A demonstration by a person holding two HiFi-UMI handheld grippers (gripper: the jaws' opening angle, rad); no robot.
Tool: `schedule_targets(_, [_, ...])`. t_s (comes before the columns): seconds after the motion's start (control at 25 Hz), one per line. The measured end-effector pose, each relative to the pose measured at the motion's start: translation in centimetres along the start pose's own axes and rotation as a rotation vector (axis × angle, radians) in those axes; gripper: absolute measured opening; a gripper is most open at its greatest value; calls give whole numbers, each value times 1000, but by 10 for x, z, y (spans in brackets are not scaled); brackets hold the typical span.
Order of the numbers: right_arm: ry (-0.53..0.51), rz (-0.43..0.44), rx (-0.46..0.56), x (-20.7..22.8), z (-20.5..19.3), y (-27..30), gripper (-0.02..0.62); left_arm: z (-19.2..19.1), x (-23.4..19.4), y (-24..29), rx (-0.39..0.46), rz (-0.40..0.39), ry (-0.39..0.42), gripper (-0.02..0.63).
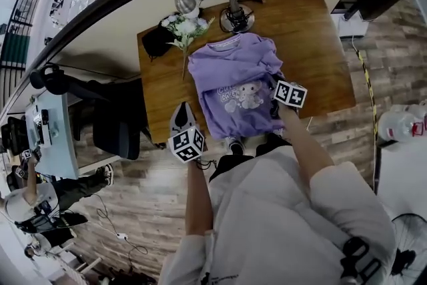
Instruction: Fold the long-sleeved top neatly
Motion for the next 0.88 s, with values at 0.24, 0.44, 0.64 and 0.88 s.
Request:
schedule_targets(0.24, [-216, -17, 0, 21, 29, -24, 230, -8, 9, -8, -2, 43, -11, 25])
schedule_targets(0.44, [-379, -2, -6, 14, 63, 9, 282, -12, 22, -6, -8, 58, -8, 25])
schedule_targets(0.64, [-519, 81, -101, -9, 78, 17, 33, -16, 44, -4, -22, 60, 12, 25])
schedule_targets(0.88, [-664, 212, 371, -52, 138, -31, 41, -21, 49, 3, -21, 103, 20, 25])
Point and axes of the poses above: the fingertips, and each gripper's own axes: y forward along the fingers, x to its right, z out of its top, the point moved 2 cm from there along -y, backward along the fingers, and after that the axes turned 15 degrees about -z, right-handed, at the moved point
